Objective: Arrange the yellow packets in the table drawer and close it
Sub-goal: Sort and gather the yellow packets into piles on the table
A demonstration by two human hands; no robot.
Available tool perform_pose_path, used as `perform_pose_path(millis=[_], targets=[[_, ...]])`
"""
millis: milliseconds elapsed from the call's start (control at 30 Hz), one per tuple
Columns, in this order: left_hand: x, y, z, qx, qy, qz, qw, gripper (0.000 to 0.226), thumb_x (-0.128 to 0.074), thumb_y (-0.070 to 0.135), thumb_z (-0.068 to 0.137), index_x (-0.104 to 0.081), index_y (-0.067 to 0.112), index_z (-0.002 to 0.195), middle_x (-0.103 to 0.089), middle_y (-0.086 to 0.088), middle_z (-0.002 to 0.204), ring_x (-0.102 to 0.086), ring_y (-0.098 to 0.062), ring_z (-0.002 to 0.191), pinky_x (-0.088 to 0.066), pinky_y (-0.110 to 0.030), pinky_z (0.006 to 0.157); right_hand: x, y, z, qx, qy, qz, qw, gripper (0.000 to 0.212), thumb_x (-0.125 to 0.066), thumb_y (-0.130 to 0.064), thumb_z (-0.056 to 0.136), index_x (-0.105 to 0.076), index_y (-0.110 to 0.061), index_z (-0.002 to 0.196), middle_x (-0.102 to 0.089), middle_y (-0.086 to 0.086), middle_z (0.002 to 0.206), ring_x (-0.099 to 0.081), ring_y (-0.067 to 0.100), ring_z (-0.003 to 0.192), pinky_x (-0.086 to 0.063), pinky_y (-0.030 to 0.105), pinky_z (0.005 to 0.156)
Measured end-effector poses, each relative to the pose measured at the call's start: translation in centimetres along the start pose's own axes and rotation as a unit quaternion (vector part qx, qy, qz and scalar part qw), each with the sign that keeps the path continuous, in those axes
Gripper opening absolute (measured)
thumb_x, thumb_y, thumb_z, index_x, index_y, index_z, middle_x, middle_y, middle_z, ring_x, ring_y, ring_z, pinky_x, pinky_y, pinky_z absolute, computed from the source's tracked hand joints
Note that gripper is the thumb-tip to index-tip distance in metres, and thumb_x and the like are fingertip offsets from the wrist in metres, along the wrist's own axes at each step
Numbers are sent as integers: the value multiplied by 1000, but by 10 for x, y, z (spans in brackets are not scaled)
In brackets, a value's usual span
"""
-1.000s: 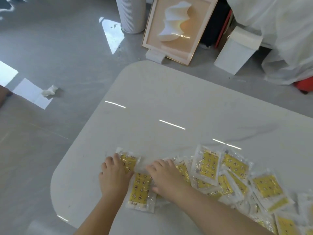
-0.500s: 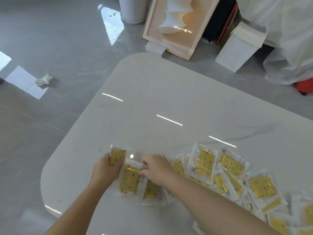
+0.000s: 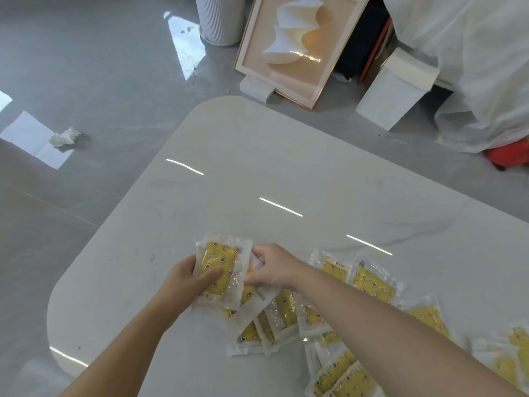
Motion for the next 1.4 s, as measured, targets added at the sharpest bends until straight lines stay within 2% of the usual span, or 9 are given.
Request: perform_pose_path(millis=[167, 300, 400, 500, 833, 933, 1133, 1267, 1400], targets=[[34, -9, -4, 21, 125, -61, 990, 7, -67, 17, 89, -67, 14, 95, -73, -11, 94, -69, -31, 92, -53, -45, 87, 39, 10, -11, 15, 36, -15, 999, 32, -73, -19, 80, -58, 5, 96, -53, 7, 81, -51, 18, 72, -43, 33, 70], [35, -11, -18, 20, 109, -19, 994, 5, -63, 12, 92, -65, 16, 94, -72, -6, 90, -69, -24, 84, -54, -36, 74, 35, 25, -24, 2, -76, -240, 968, 36, -70, -19, 84, -39, -17, 64, -39, -2, 66, -38, 13, 58, -31, 29, 55], [28, -16, -20, 14, 104, 9, 994, 8, -63, 12, 91, -65, 13, 99, -74, -6, 91, -71, -24, 84, -55, -37, 76, 16, 28, -29, 76, -95, -422, 899, 12, -66, -15, 84, -57, -19, 77, -56, 4, 100, -52, 21, 93, -45, 36, 80], [19, -20, -16, 15, 97, 16, 995, 10, -64, 14, 91, -65, 14, 101, -74, -5, 93, -70, -23, 86, -55, -38, 79, 3, 30, -27, 132, -85, -503, 850, 26, -61, -12, 86, -66, -18, 111, -40, -1, 144, -34, 20, 132, -27, 42, 108], [6, -17, 0, 25, 60, 41, 997, 11, -64, 19, 91, -64, 18, 102, -73, -2, 96, -70, -22, 90, -54, -46, 89, -1, 26, -12, 143, -55, -535, 831, 15, -61, -16, 90, -64, -11, 104, -53, 2, 113, -50, 23, 103, -37, 40, 101], [10, -11, 4, 26, 51, 41, 998, 12, -65, 20, 90, -65, 19, 102, -74, -2, 96, -70, -23, 91, -54, -47, 90, 7, 17, -11, 115, -70, -472, 871, 6, -62, -19, 91, -56, -18, 88, -52, -2, 88, -49, 21, 88, -38, 37, 98], [27, 17, 19, 28, 61, 1, 998, 13, -66, 20, 90, -65, 16, 102, -73, -8, 98, -69, -28, 95, -53, -48, 91, 75, -12, -5, 51, 48, -164, 984, 43, -70, -23, 85, -33, -19, 64, -33, -4, 65, -33, 11, 56, -29, 22, 51], [28, 49, 47, 29, 74, -24, 997, 15, -67, 16, 89, -64, 17, 104, -72, -9, 102, -69, -27, 94, -53, -49, 90, 137, -5, 11, -15, 206, 35, 978, 32, -68, -23, 86, -44, -4, 77, -37, 2, 71, -37, 15, 63, -30, 26, 57], [13, 86, 88, 32, 108, -14, 994, 38, -74, 15, 82, -51, 9, 112, -68, -9, 103, -68, -28, 91, -55, -47, 85, 171, 11, 30, -60, 313, 202, 926, 20, -65, -20, 88, -49, -9, 86, -47, 7, 79, -42, 17, 65, -32, 24, 56]])
Point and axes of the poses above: each hand's wrist, its own z-axis towards the middle knuckle, its own x-axis out of the back of the hand, y = z × x, the point moved 7 cm from there along z, towards the middle knuckle
